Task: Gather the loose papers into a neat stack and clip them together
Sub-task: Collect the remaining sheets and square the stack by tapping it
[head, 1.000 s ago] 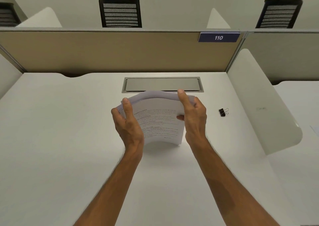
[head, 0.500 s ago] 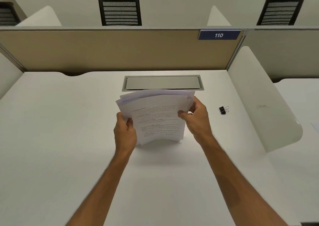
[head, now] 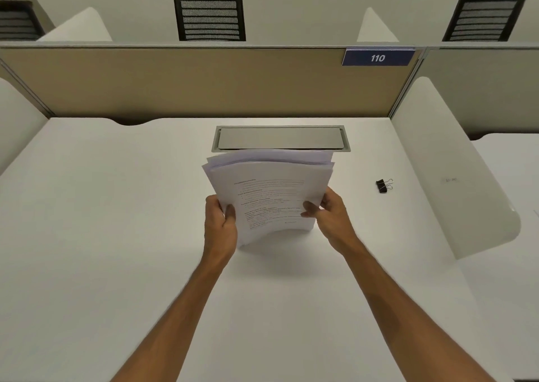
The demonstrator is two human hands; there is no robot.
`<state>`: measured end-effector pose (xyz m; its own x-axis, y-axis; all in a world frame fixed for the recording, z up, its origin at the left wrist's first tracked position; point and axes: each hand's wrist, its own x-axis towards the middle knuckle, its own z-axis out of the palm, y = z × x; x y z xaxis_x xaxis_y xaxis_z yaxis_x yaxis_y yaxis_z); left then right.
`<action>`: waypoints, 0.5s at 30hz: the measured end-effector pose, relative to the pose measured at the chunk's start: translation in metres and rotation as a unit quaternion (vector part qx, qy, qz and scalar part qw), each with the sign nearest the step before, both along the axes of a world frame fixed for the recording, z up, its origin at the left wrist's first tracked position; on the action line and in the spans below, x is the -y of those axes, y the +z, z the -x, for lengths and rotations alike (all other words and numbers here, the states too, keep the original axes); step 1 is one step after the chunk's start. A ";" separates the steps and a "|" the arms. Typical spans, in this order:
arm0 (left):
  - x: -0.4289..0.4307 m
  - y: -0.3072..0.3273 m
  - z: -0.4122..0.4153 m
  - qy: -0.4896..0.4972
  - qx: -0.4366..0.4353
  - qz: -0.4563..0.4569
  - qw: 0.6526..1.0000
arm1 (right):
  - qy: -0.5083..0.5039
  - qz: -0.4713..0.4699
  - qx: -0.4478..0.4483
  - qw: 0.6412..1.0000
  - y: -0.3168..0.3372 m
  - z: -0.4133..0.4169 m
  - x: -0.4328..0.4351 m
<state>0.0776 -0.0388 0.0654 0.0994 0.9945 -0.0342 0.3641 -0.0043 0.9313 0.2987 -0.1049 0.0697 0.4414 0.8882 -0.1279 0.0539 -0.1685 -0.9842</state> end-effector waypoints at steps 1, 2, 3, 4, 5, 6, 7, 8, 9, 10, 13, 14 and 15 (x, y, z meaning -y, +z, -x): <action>0.002 -0.002 -0.001 -0.006 0.000 0.006 1.000 | 0.003 0.011 -0.001 1.000 -0.004 0.001 0.002; 0.002 -0.004 -0.002 -0.009 0.000 0.005 1.000 | 0.005 0.018 0.000 1.000 -0.008 0.002 0.003; 0.002 -0.007 -0.004 -0.010 -0.002 0.001 1.000 | 0.003 0.023 0.001 1.000 -0.012 0.004 0.004; 0.002 -0.009 -0.005 -0.009 -0.004 -0.001 1.000 | -0.002 0.025 0.000 1.000 -0.015 0.004 0.005; 0.002 -0.010 -0.007 -0.004 -0.007 0.001 1.000 | -0.008 0.025 -0.003 1.000 -0.018 0.005 0.005; 0.002 -0.011 -0.008 0.004 -0.014 0.003 1.000 | -0.013 0.024 -0.005 1.000 -0.018 0.006 0.005; 0.002 -0.010 -0.010 0.013 -0.024 0.003 1.000 | -0.016 0.023 -0.003 1.000 -0.018 0.008 0.004; 0.003 -0.009 -0.011 0.021 -0.036 -0.003 0.999 | -0.020 0.021 0.002 1.000 -0.018 0.009 0.003; 0.005 -0.008 -0.011 0.025 -0.045 -0.014 0.999 | -0.025 0.016 0.010 1.000 -0.018 0.010 0.002; 0.005 -0.007 -0.010 0.028 -0.047 -0.027 0.998 | -0.031 0.011 0.016 0.999 -0.017 0.011 0.001; 0.004 -0.010 -0.005 0.019 -0.020 -0.033 0.999 | -0.029 0.010 0.023 0.999 -0.017 0.012 0.002; 0.004 -0.010 -0.005 0.012 -0.008 -0.026 1.000 | -0.023 0.018 0.023 0.999 -0.019 0.012 0.003; 0.003 -0.010 -0.005 0.007 -0.001 -0.019 1.000 | -0.017 0.027 0.025 0.999 -0.020 0.011 0.004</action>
<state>0.0823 -0.0419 0.0550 0.0852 0.9964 0.0029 0.3654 -0.0339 0.9302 0.2874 -0.1090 0.0494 0.4783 0.8649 -0.1521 0.0958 -0.2236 -0.9700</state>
